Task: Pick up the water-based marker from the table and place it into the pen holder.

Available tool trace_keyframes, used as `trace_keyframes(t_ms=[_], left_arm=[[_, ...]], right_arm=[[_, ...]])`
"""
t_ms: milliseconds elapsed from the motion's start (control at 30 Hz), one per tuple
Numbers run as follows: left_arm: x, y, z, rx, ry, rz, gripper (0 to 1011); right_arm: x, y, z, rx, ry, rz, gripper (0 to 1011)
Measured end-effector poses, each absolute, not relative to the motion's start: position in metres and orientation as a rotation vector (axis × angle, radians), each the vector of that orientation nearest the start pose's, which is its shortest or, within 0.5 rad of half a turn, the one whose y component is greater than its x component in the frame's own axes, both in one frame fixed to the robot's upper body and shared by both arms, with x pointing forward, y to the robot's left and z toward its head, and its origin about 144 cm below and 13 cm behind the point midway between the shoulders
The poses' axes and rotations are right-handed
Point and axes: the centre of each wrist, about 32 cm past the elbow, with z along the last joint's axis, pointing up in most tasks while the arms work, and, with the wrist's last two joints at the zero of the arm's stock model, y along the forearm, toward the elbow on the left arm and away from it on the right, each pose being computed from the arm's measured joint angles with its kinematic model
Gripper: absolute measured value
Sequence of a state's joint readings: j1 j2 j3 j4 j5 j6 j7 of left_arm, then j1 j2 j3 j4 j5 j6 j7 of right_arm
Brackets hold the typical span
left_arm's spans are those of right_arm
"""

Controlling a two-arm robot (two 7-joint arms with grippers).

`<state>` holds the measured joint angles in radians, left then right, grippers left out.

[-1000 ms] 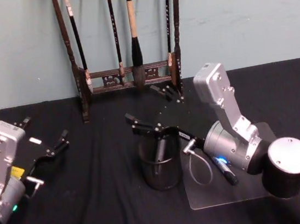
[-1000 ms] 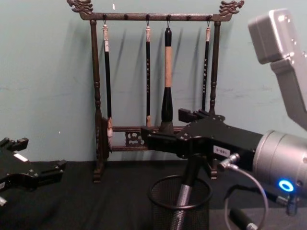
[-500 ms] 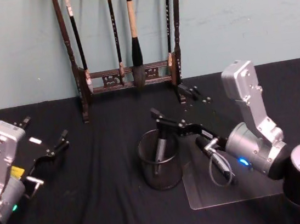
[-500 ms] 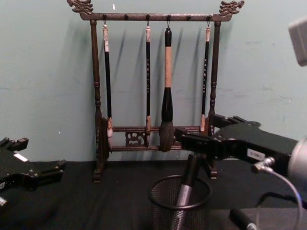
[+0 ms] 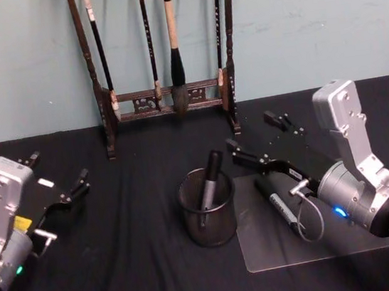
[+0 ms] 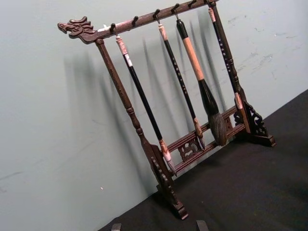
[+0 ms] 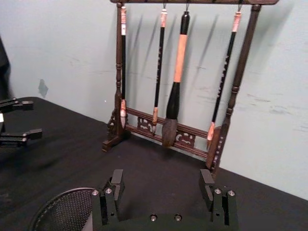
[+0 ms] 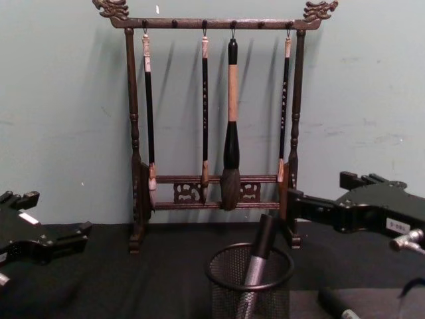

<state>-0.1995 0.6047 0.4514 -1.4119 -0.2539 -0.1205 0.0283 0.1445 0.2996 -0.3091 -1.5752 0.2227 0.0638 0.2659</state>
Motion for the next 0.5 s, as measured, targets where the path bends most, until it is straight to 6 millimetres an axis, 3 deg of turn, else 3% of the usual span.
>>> trace_keyframes(t_ms=[500], left_arm=[[0.4886,0.3097,1.1398,0.305,-0.285,1.248,1009]], right_arm=[[0.4807,-0.2193,1.1768,-0.154,-0.041,-1.068,1000]])
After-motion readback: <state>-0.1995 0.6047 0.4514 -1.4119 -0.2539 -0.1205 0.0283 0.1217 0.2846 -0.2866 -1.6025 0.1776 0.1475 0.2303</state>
